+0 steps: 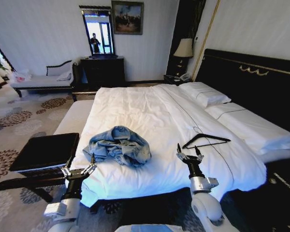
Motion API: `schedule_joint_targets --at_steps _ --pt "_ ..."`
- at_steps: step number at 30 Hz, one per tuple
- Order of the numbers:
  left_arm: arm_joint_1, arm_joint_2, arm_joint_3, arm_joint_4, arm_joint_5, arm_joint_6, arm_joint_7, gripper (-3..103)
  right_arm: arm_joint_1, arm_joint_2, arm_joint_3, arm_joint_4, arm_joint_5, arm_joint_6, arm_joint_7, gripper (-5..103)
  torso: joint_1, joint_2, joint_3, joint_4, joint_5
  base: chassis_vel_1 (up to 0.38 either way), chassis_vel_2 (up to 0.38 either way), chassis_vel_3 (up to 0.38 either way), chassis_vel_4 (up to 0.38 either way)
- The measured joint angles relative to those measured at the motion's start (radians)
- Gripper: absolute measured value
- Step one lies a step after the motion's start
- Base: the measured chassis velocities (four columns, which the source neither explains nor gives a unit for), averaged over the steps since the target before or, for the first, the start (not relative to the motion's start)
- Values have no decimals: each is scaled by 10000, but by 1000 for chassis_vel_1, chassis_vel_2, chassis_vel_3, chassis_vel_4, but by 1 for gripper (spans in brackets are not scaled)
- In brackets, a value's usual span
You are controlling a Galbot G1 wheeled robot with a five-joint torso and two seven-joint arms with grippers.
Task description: Pick up the clothes from the bed and hang them on the clothes hanger.
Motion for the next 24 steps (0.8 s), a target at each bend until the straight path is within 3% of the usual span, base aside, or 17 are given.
schedule_joint_targets --at_steps 12,24 --pt "-23 -16 -27 60 15 -8 -1 100 20 26 0 -83 4 285 7 100 0 2 -1 1 -3 18 170 -19 -159" --pt "-72 -35 -61 170 17 -51 -1 100 4 89 -3 -157 -17 555 -16 100 -4 2 -1 -1 1 1 25 6 -25"
